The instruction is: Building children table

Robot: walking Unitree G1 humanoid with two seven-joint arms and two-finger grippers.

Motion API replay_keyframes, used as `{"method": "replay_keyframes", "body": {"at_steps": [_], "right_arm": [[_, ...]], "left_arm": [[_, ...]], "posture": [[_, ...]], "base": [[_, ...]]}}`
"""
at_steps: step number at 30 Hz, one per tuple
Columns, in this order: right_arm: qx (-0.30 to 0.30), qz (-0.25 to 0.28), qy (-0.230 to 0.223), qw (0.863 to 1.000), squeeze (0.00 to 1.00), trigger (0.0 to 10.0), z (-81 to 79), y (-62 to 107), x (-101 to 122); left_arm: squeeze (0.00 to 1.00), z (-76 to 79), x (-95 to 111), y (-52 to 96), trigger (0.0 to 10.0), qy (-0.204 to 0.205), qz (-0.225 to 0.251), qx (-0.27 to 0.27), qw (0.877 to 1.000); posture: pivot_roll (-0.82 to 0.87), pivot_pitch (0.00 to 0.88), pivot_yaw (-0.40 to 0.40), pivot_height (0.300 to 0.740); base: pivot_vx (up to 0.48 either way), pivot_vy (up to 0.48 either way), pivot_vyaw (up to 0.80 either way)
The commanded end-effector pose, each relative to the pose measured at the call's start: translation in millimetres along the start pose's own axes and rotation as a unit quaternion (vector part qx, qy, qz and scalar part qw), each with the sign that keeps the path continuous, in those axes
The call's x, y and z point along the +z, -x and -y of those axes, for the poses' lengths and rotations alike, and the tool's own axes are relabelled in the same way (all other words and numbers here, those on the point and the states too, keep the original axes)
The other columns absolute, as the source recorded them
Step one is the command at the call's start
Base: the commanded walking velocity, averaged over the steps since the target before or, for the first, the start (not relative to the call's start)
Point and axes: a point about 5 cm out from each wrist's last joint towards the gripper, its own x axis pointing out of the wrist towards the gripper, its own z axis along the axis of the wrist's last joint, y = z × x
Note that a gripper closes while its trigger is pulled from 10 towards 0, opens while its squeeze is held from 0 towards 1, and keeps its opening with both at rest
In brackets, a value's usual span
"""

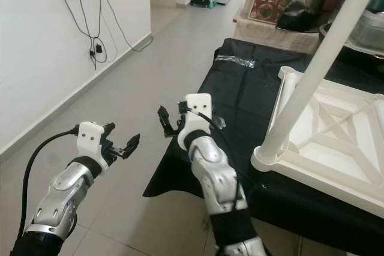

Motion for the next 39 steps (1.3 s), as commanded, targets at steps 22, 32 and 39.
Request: {"method": "replay_keyframes", "body": {"at_steps": [22,32,39], "right_arm": [[-0.534,0.038,0.151,0.831,0.00,10.0,284.1,139.1,56.6],[-0.282,0.009,0.108,0.953,0.00,10.0,168.5,45.9,-10.5],[-0.151,0.016,0.074,0.986,0.00,10.0,94.5,31.7,-21.5]], "left_arm": [[0.00,4.9,-3.2,-3.9,10.0,-0.002,-0.010,-0.014,1.000],[0.00,-7.0,-0.6,0.5,10.0,-0.015,-0.010,0.000,1.000],[0.00,-2.8,4.4,-1.0,10.0,-0.013,0.006,0.016,1.000]], "posture": [[0.07,0.000,-0.055,0.740],[0.09,0.000,-0.066,0.740],[0.09,0.000,-0.066,0.740]], "base": [[0.000,0.000,0.00],[0.000,0.000,0.00],[0.000,0.000,0.00]]}}
